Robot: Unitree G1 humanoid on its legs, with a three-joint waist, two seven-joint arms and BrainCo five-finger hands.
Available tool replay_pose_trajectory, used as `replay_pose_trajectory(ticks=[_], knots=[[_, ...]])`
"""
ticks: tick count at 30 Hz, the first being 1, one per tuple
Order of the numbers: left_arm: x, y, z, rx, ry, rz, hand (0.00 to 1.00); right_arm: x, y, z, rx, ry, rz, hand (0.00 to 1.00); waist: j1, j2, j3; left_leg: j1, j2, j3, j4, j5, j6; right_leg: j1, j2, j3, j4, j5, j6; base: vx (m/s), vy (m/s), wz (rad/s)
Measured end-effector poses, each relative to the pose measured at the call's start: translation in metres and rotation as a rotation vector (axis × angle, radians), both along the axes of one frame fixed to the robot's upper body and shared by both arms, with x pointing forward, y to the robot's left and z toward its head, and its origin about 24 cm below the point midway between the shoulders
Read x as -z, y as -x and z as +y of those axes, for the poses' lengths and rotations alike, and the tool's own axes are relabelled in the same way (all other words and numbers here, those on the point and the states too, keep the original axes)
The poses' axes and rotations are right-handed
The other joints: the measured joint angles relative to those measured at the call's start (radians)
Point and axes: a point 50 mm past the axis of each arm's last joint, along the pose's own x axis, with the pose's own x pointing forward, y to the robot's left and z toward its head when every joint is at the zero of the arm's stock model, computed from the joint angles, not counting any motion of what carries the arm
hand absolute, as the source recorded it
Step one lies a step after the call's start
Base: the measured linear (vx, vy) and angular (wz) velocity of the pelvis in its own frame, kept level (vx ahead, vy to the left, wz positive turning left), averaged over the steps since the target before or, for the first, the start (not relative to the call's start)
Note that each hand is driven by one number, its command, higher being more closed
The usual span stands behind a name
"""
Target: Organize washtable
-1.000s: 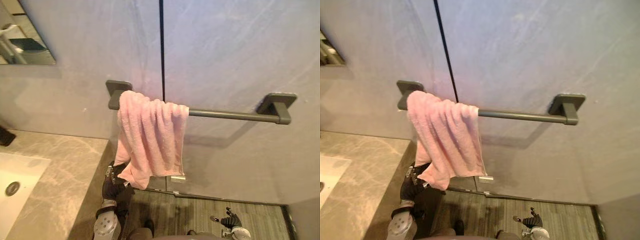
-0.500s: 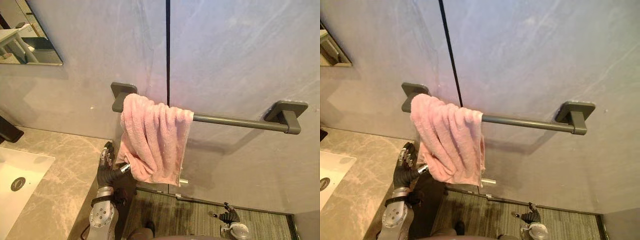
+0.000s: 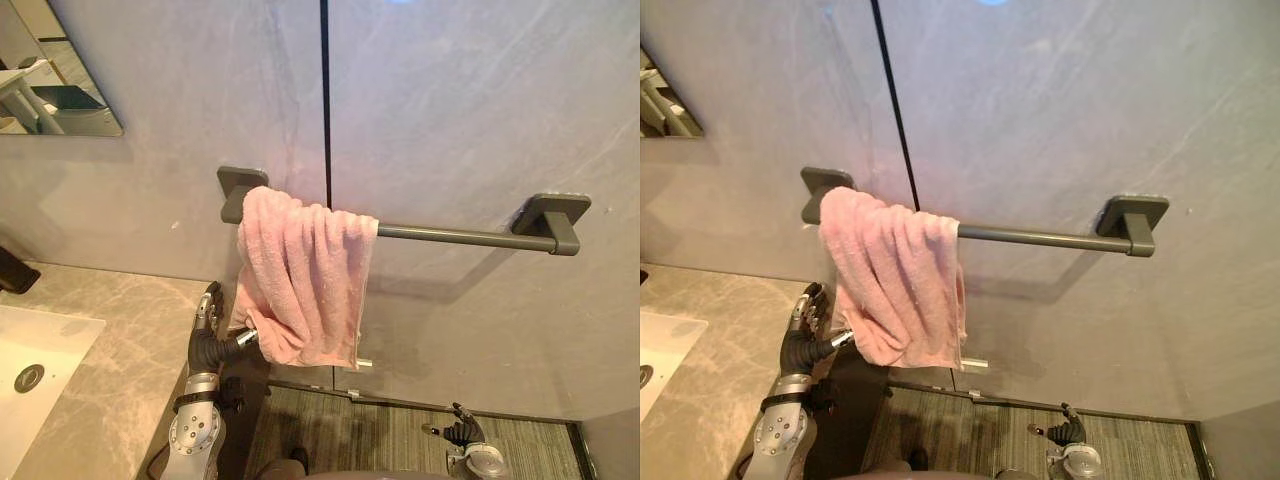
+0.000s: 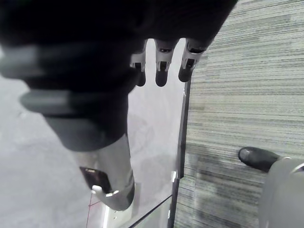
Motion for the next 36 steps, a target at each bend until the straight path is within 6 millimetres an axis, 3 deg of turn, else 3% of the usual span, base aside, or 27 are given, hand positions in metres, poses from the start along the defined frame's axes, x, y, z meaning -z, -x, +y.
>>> replay_pose_trajectory(ticks=[5,10,17,29,36], knots=[[-0.005,-0.004,0.001,0.011,-0.011,-0.02,0.0,0.0,-0.001,0.0,-0.001,0.001,-0.002,0.0,0.0,0.0,-0.001,0.002,0.0,0.002,-0.003,0.0,0.001,0.002,0.004,0.004,-0.007,0.006,-0.005,0.01,-0.009,-0.02],[-0.027,-0.007,0.0,0.028,-0.029,-0.117,0.0,-0.002,-0.005,0.0,-0.005,0.002,-0.011,0.0,0.001,0.003,-0.004,0.012,0.001,0.004,-0.009,0.0,0.001,0.019,0.007,0.007,-0.032,0.021,-0.006,-0.02,-0.002,-0.01],[-0.04,-0.004,0.0,0.026,-0.009,-0.185,0.0,-0.001,-0.005,0.0,-0.007,0.002,-0.004,0.0,0.002,0.016,-0.013,0.013,0.001,0.0,-0.017,0.0,0.001,0.019,0.007,0.003,-0.036,0.022,-0.004,-0.01,0.0,0.0],[-0.043,-0.005,-0.005,0.056,0.011,-0.199,0.0,-0.002,-0.009,0.001,-0.013,0.002,-0.012,0.0,0.001,0.005,-0.014,0.022,-0.001,-0.007,-0.029,0.0,0.001,0.035,0.009,-0.005,-0.053,0.022,-0.004,0.01,-0.008,0.02],[-0.033,-0.004,-0.003,0.05,-0.011,-0.153,0.0,-0.003,-0.011,0.001,-0.015,0.002,-0.017,0.0,0.001,0.003,-0.017,0.04,0.0,0.008,-0.044,0.001,0.001,0.038,0.009,0.012,-0.053,0.022,-0.004,-0.01,-0.001,-0.05]])
